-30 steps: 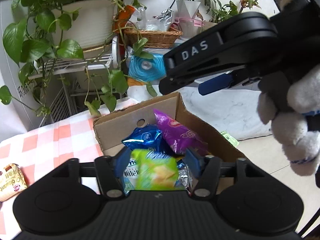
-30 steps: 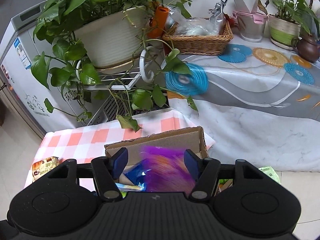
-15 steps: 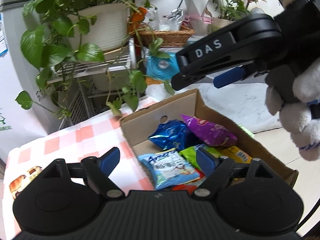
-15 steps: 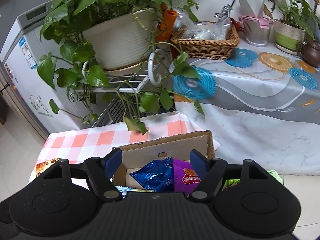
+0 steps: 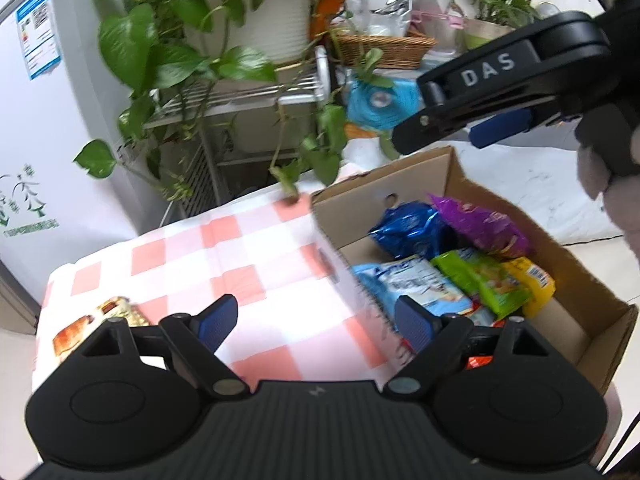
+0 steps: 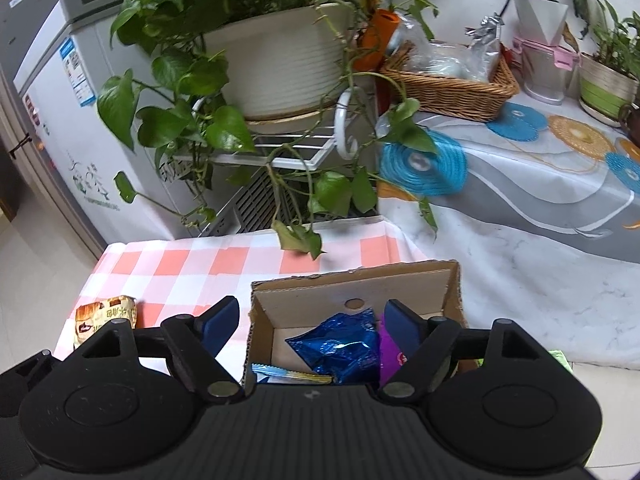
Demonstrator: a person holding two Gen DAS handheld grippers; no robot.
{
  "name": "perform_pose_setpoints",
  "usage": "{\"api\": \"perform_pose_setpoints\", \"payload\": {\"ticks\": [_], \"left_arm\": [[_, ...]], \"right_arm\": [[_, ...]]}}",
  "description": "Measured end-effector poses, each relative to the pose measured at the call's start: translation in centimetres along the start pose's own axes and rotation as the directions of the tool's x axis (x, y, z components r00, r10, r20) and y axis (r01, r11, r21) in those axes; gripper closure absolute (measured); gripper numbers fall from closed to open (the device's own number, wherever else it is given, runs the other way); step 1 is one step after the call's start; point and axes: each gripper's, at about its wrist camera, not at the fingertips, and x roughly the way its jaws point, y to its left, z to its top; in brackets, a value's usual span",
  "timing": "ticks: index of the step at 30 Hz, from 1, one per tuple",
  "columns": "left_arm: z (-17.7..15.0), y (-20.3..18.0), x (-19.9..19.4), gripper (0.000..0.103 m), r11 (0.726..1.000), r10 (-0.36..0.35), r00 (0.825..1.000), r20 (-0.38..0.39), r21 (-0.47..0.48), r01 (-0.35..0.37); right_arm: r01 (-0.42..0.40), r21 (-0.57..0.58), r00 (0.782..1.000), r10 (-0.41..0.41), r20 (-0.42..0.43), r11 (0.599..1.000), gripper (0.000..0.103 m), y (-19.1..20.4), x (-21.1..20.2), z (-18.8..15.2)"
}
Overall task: Organize snacks
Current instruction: 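Move the left tool to the croissant packet while the right tool moves to the pink packet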
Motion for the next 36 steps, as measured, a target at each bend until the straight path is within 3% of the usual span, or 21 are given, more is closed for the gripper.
{"api": "perform_pose_setpoints", "payload": {"ticks": [16,25,30,36], "left_arm": [[-3.8,9.2,-0.6,0.016,0.990,0.105,0.991,-0.084,-0.090,-0.113],[-5.2,16.0,-1.1,0.016,0.956,0.208,0.973,-0.098,-0.189,-0.223],[-5.1,18.8,-0.2,0.016,0.933,0.250,0.965,-0.075,-0.249,-0.261],[-4.4,20.3,2.4,0.016,0.926,0.251,0.966,-0.060,-0.275,-0.257]], "right_arm": [[-0.054,-0.136,0.998,0.047,-0.049,0.989,0.016,5.3,2.2,-0.3],[-0.106,-0.212,0.991,0.087,-0.100,0.972,0.016,8.6,3.6,-1.0],[-0.163,-0.251,0.980,0.128,-0.152,0.954,0.016,10.8,4.6,-1.9],[-0.259,-0.302,0.951,0.188,-0.246,0.917,0.016,13.6,6.1,-3.9]]}}
